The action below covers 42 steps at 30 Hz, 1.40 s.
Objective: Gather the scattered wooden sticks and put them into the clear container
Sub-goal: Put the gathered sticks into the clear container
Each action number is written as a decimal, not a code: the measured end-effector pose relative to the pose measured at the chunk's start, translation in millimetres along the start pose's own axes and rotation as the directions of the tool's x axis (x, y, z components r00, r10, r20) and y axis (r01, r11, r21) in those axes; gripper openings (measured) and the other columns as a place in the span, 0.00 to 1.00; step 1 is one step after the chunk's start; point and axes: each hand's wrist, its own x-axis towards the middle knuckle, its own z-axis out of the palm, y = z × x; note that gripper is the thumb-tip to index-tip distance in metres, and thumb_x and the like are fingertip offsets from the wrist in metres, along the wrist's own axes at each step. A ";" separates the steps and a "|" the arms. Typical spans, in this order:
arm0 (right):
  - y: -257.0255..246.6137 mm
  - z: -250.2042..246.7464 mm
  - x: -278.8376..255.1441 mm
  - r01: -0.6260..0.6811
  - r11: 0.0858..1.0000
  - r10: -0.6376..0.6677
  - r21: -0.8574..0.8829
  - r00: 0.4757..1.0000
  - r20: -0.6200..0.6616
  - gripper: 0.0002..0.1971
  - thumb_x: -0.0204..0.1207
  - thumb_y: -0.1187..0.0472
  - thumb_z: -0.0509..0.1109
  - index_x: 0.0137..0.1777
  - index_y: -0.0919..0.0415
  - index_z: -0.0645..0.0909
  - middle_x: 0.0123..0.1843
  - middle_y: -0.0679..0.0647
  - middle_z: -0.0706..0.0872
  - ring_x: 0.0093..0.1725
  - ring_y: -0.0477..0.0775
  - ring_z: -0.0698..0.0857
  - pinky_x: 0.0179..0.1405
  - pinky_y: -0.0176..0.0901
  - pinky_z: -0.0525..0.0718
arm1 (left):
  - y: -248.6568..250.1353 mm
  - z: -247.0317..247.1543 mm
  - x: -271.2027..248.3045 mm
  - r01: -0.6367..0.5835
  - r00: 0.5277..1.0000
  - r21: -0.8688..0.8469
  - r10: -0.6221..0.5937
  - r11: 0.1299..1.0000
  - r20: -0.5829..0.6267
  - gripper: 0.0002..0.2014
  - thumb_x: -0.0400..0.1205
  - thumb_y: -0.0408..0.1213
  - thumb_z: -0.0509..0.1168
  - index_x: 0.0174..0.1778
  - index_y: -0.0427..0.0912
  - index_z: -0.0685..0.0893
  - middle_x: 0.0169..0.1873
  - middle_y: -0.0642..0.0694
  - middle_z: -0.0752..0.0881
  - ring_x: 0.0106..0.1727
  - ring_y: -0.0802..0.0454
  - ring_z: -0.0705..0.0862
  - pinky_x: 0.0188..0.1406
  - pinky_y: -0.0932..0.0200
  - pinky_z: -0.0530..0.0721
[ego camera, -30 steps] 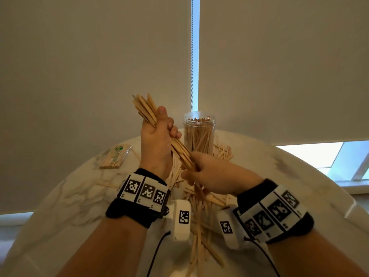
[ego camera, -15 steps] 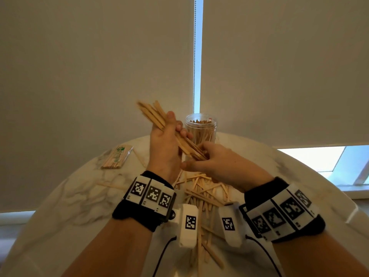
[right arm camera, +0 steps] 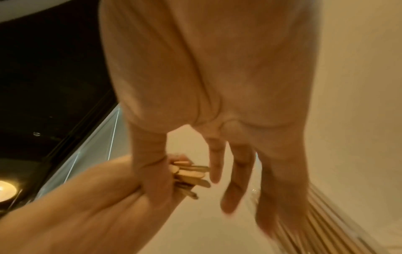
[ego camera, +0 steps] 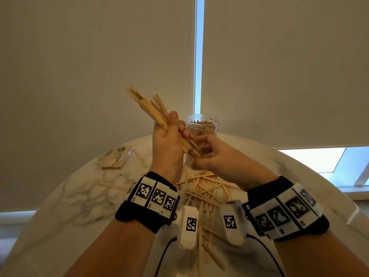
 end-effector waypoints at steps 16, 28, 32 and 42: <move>-0.6 -8.3 -2.3 0.099 0.943 -0.148 -0.317 0.980 -0.133 0.05 0.74 0.51 0.72 0.43 0.51 0.81 0.34 0.52 0.86 0.33 0.51 0.85 0.36 0.48 0.86 | -15.3 11.6 -15.3 0.222 0.934 0.093 -0.239 0.971 0.265 0.23 0.91 0.48 0.53 0.71 0.33 0.78 0.62 0.43 0.88 0.70 0.46 0.83 0.62 0.48 0.85; 4.1 -1.3 2.4 0.177 0.931 -0.239 -0.318 0.956 -0.168 0.08 0.79 0.58 0.67 0.41 0.61 0.81 0.27 0.48 0.78 0.23 0.41 0.74 0.27 0.37 0.70 | -18.8 12.0 -16.6 0.245 0.921 0.219 -0.298 0.944 0.253 0.20 0.90 0.46 0.57 0.70 0.37 0.82 0.63 0.50 0.89 0.69 0.54 0.83 0.62 0.57 0.80; -0.5 -0.6 -0.1 0.200 0.956 -0.237 -0.215 0.958 -0.161 0.06 0.79 0.61 0.67 0.41 0.58 0.81 0.24 0.46 0.77 0.21 0.39 0.74 0.24 0.34 0.72 | -12.7 10.1 -13.1 0.336 0.897 0.226 -0.384 0.914 0.220 0.20 0.87 0.47 0.62 0.69 0.38 0.83 0.63 0.45 0.88 0.65 0.51 0.86 0.54 0.58 0.85; 1.5 -18.0 -7.2 0.117 0.887 -0.128 -0.446 0.992 0.005 0.11 0.85 0.51 0.64 0.39 0.45 0.76 0.32 0.46 0.79 0.28 0.43 0.76 0.31 0.37 0.73 | 23.2 -11.7 8.7 0.279 0.960 -0.020 -0.279 0.960 -0.019 0.36 0.74 0.55 0.76 0.74 0.45 0.72 0.59 0.38 0.84 0.61 0.39 0.85 0.62 0.39 0.85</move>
